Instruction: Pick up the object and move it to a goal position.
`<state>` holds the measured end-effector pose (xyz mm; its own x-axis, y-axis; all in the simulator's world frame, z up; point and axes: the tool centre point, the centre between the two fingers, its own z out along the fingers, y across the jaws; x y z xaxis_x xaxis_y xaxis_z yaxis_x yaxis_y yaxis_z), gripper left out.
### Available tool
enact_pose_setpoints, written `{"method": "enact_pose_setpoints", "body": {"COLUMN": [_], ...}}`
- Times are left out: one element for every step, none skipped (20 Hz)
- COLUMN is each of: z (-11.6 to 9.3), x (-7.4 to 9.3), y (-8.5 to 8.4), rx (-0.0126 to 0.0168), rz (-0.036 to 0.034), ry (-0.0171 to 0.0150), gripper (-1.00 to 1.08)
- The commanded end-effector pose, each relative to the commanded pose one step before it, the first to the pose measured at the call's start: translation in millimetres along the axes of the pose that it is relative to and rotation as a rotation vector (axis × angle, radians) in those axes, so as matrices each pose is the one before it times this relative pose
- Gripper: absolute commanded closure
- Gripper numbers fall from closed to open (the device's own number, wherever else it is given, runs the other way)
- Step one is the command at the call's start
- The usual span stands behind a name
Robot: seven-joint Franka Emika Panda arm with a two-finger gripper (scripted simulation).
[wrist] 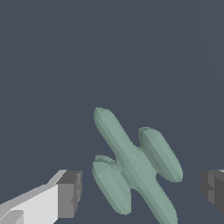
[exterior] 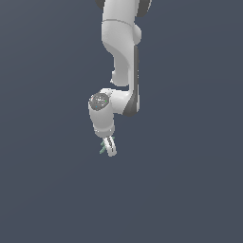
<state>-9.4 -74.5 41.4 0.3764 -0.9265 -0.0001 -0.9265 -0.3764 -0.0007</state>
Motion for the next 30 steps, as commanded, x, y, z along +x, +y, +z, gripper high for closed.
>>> {"method": "enact_pose_setpoints", "body": {"z": [12.78,3.95,3.26,2.52,1.91,1.29,0.72,0.23,0.00,0.00,0.00,0.00,0.00,0.00,0.00,0.00,0.00,0.00,-0.58,-0.33,-0.98,-1.63,-2.29,-2.96,-3.65,-4.34,-5.06,-5.75,-6.48,-7.16], "x": [-0.46,0.16,-0.12,0.34,0.05,0.10,0.10,0.04,0.00,0.00,0.00,0.00,0.00,0.00,0.00,0.00,0.00,0.00,-0.21,-0.07,-0.21,-0.34,-0.48,-0.62,-0.76,-0.89,-1.04,-0.83,-1.31,-1.44], "y": [0.62,0.11,-0.15,0.01,-0.23,-0.24,-0.18,-0.07,0.00,0.00,0.00,0.00,0.00,0.00,0.00,0.00,0.00,0.00,-0.31,-0.07,-0.21,-0.35,-0.49,-0.63,-0.77,-0.92,-1.07,-1.04,-1.38,-1.53], "rx": [-0.00078,0.00001,0.00000,0.00006,0.00000,0.00000,0.00000,0.00000,0.00000,0.00000,0.00000,0.00000,0.00000,0.00000,0.00000,0.00000,0.00000,0.00000,0.00059,0.00000,0.00000,0.00000,0.00000,0.00000,0.00000,0.00000,0.00000,0.00009,0.00000,0.00000], "rz": [0.00108,0.00069,0.00000,0.00068,0.00000,0.00000,0.00000,0.00000,0.00000,0.00000,0.00000,0.00000,0.00000,0.00000,0.00000,0.00000,0.00000,0.00000,-0.00035,0.00000,0.00000,0.00000,0.00000,0.00000,0.00000,0.00000,0.00000,0.00062,0.00000,0.00000], "ry": [-0.00034,0.00003,0.00000,0.00008,0.00000,0.00000,0.00000,0.00000,0.00000,0.00000,0.00000,0.00000,0.00000,0.00000,0.00000,0.00000,0.00000,0.00000,0.00007,0.00000,0.00000,0.00000,0.00000,0.00000,0.00000,0.00000,0.00000,-0.00028,0.00000,0.00000], "gripper": [-0.92,-0.92,-0.92,-0.92,-0.92,-0.92,-0.92,-0.92,1.08,1.08,1.08,1.08,1.08,1.08,1.08,1.08,1.08,1.08,1.08,1.08,1.08,1.08,1.08,1.08,1.08,1.08,1.08,1.08,1.08,1.08]}}
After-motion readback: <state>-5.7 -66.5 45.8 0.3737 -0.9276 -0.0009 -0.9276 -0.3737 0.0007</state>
